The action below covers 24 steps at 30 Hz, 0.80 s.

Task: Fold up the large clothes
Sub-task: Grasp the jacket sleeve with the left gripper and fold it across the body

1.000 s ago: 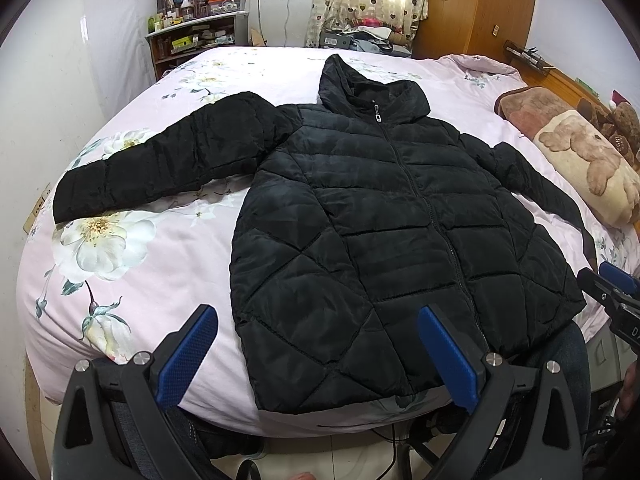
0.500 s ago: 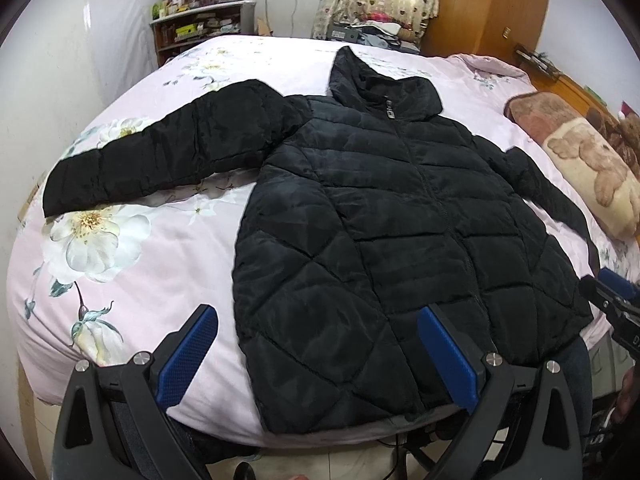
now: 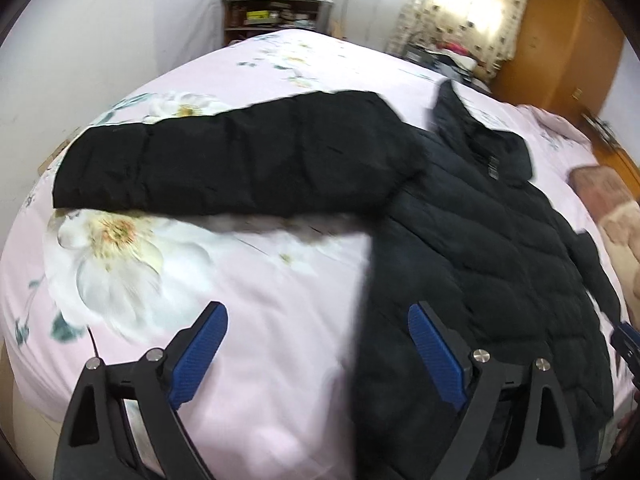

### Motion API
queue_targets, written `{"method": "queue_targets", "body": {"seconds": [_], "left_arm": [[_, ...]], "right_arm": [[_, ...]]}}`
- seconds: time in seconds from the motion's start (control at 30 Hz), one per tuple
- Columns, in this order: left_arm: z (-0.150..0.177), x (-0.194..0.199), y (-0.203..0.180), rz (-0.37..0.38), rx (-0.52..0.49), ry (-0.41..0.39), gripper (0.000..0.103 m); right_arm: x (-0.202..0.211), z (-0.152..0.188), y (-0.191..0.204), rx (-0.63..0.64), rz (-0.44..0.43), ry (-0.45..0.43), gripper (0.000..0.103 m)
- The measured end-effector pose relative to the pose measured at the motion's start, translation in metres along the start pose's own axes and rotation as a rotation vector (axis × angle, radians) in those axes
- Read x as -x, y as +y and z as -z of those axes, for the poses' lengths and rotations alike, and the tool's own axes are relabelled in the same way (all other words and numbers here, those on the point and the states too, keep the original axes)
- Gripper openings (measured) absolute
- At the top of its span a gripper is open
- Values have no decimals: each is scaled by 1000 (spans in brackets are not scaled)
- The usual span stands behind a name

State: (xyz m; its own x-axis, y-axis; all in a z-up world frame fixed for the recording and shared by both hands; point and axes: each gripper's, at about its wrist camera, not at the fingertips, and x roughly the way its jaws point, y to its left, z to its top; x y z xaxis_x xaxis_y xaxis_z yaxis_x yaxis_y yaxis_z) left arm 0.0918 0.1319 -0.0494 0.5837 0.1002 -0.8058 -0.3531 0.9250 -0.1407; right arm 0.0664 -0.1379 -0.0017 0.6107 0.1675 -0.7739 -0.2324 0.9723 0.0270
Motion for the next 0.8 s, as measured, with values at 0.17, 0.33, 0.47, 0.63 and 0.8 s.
{"method": "queue_targets", "body": {"seconds": [0.17, 0.33, 0.47, 0.63, 0.8], "left_arm": [[-24, -32, 47, -17, 122, -2, 93], [-39, -61, 106, -79, 275, -19, 93], [-43, -75, 134, -75, 369, -43, 92], [-49, -80, 145, -66, 414, -101, 92], [-59, -86, 149, -131, 364, -146, 84]], "right_arm": [[-28, -20, 7, 16, -15, 6, 75], [-60, -38, 18, 58, -17, 16, 75], [-81, -47, 24, 74, -23, 30, 75], [-102, -52, 29, 96, -15, 58, 75], [-115, -54, 24, 98, 4, 82, 74]]}}
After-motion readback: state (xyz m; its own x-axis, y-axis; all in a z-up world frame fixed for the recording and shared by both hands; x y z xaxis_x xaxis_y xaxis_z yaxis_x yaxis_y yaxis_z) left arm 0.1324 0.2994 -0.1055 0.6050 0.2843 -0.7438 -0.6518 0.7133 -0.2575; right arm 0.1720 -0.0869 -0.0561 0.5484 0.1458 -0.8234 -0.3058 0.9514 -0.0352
